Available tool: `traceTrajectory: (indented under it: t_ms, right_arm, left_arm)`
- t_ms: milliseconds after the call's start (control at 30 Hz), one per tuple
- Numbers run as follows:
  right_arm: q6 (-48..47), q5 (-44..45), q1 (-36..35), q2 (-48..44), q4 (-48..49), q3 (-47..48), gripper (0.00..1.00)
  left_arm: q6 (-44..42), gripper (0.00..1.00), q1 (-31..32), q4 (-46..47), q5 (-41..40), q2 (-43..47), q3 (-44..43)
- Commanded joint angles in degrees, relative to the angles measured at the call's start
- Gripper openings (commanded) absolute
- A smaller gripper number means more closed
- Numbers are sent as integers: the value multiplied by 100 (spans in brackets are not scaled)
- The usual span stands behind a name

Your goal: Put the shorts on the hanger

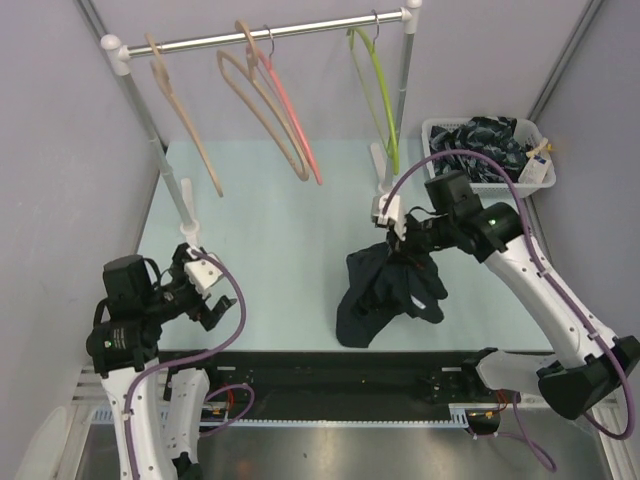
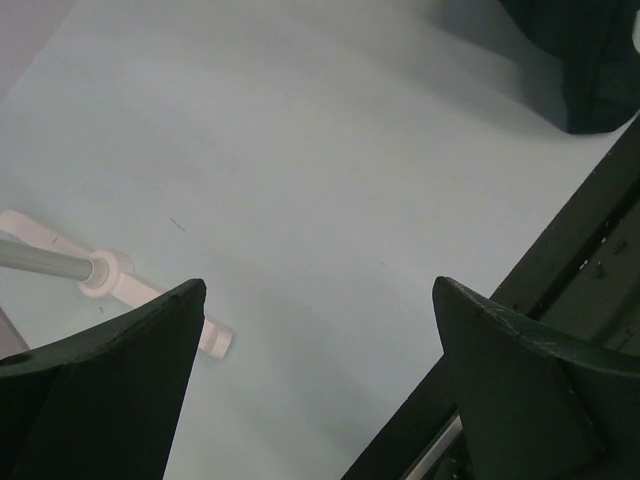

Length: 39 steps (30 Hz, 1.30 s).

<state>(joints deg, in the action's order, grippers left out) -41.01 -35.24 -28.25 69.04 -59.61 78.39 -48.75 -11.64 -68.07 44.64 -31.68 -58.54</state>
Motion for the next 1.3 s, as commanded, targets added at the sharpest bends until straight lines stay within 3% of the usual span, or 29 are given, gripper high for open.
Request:
traceTrajectory:
  t_ms: [0,100,133,233,400,433,600,633,733,967,1000,1133,1267]
  right_arm:
    - [-83,227,-409,83,641,27,0]
    - [540,595,-418,540,1283,-8,37]
    - [742,754,-375,811,1416,-8,62]
    - [1191,862,143,1138,1523,-17,80]
    - [1290,212,1215,1350,1032,-60,79]
    - [1237,98,1251,1271,953,-95,79]
    - [885,-273,928,778,741,-675,81]
    - [893,-203,631,752,776,-780,81]
    - [1007,210,173,822,1109,-1036,81]
    - [1219,526,-215,1112,1742,-1194,75]
    - [1219,580,-260,1147,1778,-1194,73]
    - [1210,747,-435,1270,1831,-1229,69]
    - [1315,774,-462,1358,1822,-1256,66]
  left_arm:
    - [-934,100,83,-154,273,179,299]
    - [-1005,100,214,-31,256,242,484]
    - [-979,100,345,-4,212,198,510]
    - [-926,100,783,40,-164,-83,546]
    - [-487,100,1812,522,-658,-330,879]
    - [-312,100,2275,784,-876,-382,949]
    - [163,100,3947,1699,-1791,-768,1336]
    - [321,100,4533,1892,-1966,-935,1380]
    - [672,97,5414,2517,-2241,-1400,1416]
    - [2597,84,6349,4371,-2188,-2349,1408]
    - [2790,77,6410,4651,-2127,-2499,1364]
    - [3398,70,6823,4672,-2065,-3474,1100]
    - [3750,68,6859,4698,-2240,-4257,924]
